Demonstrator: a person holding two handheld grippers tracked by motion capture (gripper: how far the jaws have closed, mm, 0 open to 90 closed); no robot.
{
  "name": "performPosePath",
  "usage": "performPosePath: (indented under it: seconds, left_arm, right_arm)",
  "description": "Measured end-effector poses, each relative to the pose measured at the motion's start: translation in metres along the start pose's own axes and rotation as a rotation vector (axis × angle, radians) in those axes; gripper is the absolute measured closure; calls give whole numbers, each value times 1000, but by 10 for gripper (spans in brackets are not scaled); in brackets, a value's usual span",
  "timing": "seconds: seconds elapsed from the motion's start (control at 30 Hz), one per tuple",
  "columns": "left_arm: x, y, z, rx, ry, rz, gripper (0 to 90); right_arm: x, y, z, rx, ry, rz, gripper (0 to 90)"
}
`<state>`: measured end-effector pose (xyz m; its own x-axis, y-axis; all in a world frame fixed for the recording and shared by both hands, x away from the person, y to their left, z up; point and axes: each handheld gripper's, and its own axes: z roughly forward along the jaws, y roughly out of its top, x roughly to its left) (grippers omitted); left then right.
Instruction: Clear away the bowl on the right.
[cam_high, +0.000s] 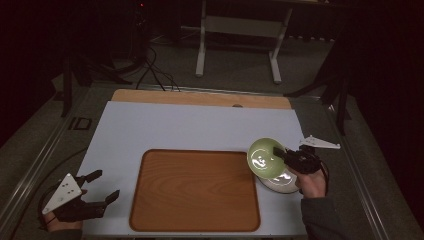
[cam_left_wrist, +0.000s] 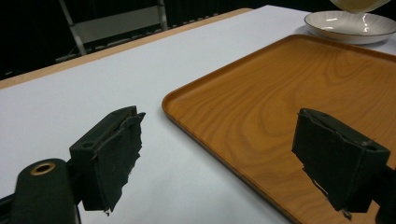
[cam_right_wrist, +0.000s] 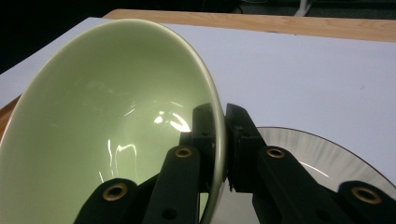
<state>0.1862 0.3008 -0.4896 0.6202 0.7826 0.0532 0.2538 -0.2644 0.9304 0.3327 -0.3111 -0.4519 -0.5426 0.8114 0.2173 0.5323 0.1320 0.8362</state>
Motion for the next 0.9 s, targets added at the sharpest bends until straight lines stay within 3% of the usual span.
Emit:
performPosePath:
  seconds: [0.9]
  left_arm:
    - [0,0,0,-4,0,2,154]
  right_arm:
    - [21,3,10,7,58,-37,829]
